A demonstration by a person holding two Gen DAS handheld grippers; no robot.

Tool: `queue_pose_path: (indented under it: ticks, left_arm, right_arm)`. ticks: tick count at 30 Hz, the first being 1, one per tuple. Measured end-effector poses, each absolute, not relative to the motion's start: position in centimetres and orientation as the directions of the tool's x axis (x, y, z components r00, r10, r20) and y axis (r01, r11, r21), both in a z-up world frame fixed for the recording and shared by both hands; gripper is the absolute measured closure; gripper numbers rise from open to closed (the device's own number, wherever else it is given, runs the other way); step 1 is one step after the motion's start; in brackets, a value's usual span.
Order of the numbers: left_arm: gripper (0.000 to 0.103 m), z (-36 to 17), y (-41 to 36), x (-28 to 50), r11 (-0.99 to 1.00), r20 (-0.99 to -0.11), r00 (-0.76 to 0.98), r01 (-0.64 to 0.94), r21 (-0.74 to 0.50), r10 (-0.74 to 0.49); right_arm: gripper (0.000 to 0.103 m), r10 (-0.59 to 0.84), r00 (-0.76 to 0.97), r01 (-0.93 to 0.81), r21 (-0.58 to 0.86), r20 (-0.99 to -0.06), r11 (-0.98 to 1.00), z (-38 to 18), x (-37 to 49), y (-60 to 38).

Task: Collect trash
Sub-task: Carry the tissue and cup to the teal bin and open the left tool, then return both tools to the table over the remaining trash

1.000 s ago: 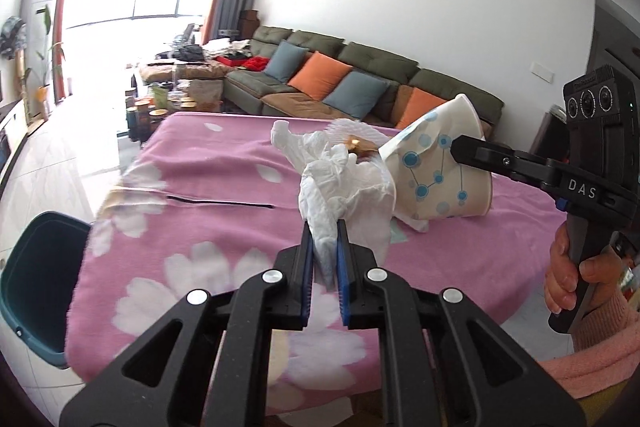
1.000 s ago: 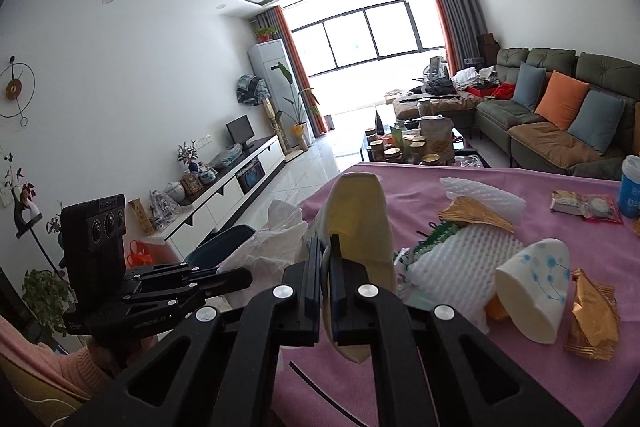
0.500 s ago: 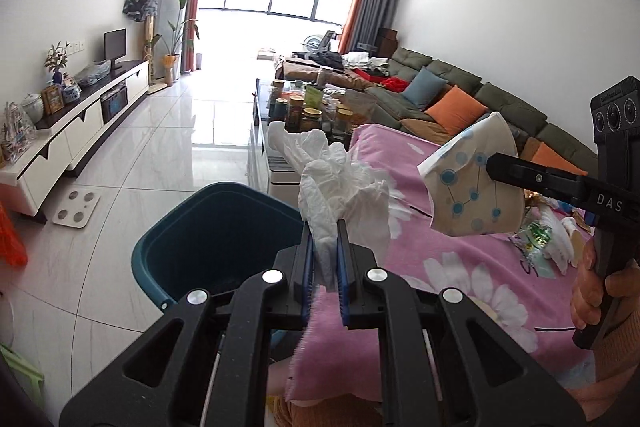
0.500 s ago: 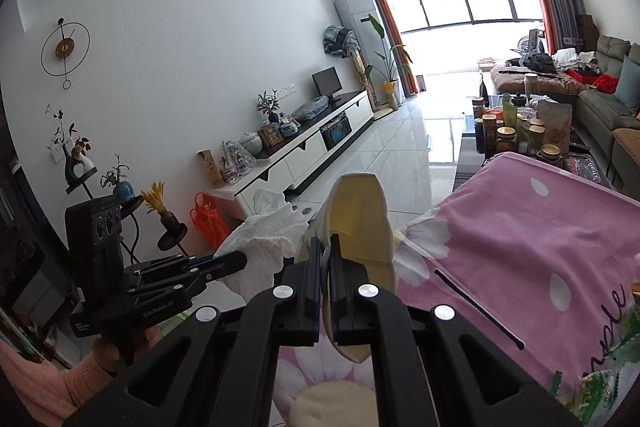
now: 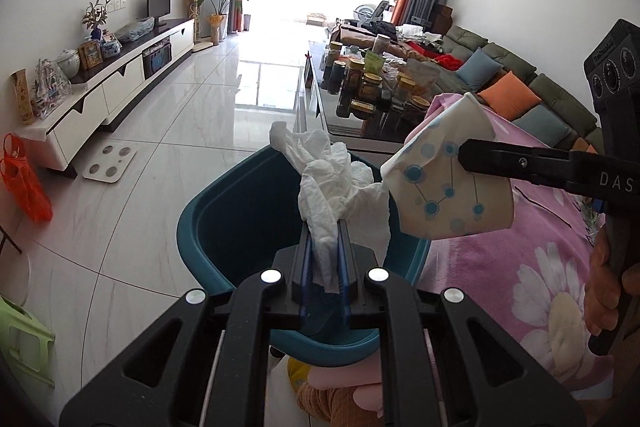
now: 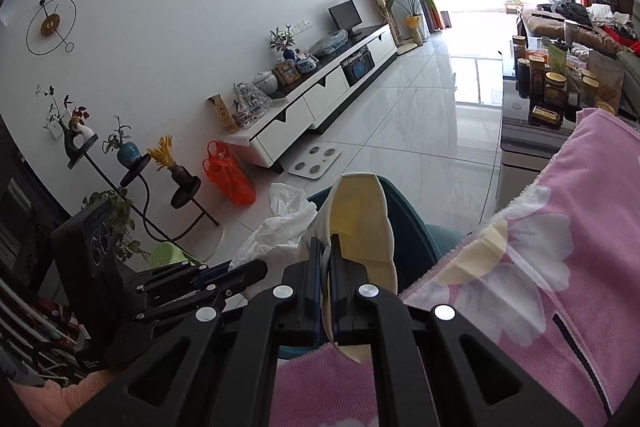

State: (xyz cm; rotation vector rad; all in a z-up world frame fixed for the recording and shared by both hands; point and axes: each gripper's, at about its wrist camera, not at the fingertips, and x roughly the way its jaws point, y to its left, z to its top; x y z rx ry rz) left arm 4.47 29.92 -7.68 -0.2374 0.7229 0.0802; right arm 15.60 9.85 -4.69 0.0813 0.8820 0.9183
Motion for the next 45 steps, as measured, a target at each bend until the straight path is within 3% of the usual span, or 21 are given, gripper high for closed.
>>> queue_pose_path:
  ticks: [5, 10, 12, 18, 24, 29, 35, 45]
  left_arm:
    - [0.091, -9.2, 29.1, 6.4, 0.968, -0.692, 0.722, -0.171, -0.186, -0.005]
    - [0.075, -10.2, 29.1, 7.7, 0.966, -0.706, 0.709, -0.181, -0.184, -0.001]
    - [0.073, -10.8, 29.4, 7.8, 0.965, -0.708, 0.706, -0.187, -0.181, 0.004]
    - [0.063, -10.7, 28.4, 7.0, 0.964, -0.683, 0.730, -0.192, -0.184, 0.015]
    - [0.050, -8.5, 25.6, 5.3, 0.980, -0.618, 0.786, -0.118, -0.161, -0.007]
    - [0.045, -6.1, 20.8, 4.9, 0.990, -0.560, 0.824, 0.004, -0.144, -0.085]
    - [0.040, -4.5, 13.4, 5.1, 0.972, -0.526, 0.817, 0.198, -0.129, -0.236]
    - [0.038, -5.5, 2.2, 5.3, 0.892, -0.546, 0.721, 0.437, -0.119, -0.426]
  right_arm:
    - [0.099, 0.688, 0.228, -0.640, 0.426, -0.689, 0.639, -7.0, 16.8, 12.2]
    - [0.088, 0.632, 0.231, -0.647, 0.369, -0.739, 0.668, -8.0, 16.9, 13.6]
    - [0.082, 0.620, 0.246, -0.646, 0.351, -0.744, 0.678, -8.1, 16.7, 13.6]
    - [0.080, 0.626, 0.294, -0.642, 0.336, -0.722, 0.689, -7.3, 16.4, 11.2]
    - [0.069, 0.653, 0.379, -0.652, 0.312, -0.656, 0.691, -4.8, 13.4, 6.6]
    - [0.063, 0.648, 0.466, -0.641, 0.274, -0.603, 0.717, -3.0, 10.4, 1.6]
    - [0.062, 0.605, 0.569, -0.552, 0.286, -0.557, 0.783, -2.1, 8.1, -5.4]
    - [0.059, 0.383, 0.752, -0.295, 0.247, -0.537, 0.923, -3.1, 3.5, -16.6]
